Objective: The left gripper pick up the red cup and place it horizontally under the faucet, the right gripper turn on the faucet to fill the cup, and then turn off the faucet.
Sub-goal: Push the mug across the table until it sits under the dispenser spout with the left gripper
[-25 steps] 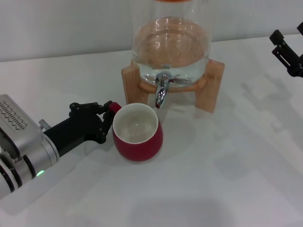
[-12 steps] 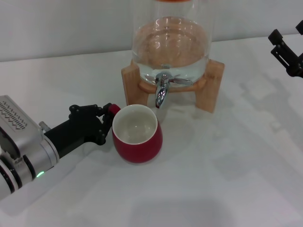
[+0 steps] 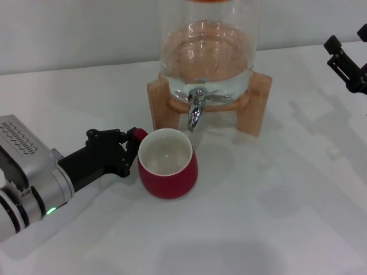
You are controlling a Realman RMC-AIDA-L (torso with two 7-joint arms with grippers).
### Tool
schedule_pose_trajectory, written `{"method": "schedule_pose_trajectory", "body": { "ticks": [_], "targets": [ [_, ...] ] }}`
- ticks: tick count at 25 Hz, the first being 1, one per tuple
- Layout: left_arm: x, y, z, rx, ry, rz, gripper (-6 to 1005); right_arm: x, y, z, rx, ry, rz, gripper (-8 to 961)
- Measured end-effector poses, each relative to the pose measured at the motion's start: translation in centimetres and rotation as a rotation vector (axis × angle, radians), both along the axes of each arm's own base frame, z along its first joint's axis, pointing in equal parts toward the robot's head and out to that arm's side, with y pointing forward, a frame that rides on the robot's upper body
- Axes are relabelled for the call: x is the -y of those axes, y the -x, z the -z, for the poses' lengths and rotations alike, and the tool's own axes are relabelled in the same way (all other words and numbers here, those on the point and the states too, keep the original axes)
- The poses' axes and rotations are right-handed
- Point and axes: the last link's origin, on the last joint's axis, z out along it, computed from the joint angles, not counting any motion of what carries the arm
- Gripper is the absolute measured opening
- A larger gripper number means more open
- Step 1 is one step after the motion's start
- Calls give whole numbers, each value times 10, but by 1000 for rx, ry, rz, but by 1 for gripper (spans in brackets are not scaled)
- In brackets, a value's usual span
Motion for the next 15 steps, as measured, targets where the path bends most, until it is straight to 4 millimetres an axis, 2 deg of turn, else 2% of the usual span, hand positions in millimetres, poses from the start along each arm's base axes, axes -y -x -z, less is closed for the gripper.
{"method": "schedule_pose_trajectory", "body": {
  "ticks": [15],
  "targets": [
    [-4, -3, 0, 3, 12, -12, 99, -1, 3, 1, -5, 7, -11, 841]
  ]
}}
